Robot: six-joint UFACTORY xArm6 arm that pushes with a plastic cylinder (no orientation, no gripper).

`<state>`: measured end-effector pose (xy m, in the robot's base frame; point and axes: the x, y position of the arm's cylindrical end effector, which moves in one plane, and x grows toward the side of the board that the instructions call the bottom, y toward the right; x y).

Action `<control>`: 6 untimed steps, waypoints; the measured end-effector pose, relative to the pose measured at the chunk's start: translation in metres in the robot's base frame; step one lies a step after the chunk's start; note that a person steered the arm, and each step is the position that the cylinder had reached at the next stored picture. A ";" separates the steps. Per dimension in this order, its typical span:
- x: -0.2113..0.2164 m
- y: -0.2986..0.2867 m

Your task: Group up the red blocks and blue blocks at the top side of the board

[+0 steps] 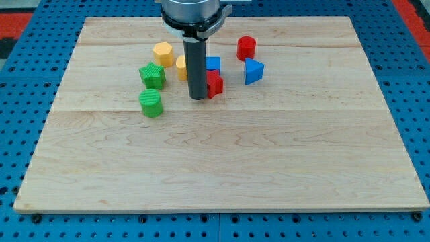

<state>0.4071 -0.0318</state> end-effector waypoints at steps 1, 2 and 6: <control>-0.025 0.000; -0.048 0.001; -0.038 0.037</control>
<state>0.3691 0.0055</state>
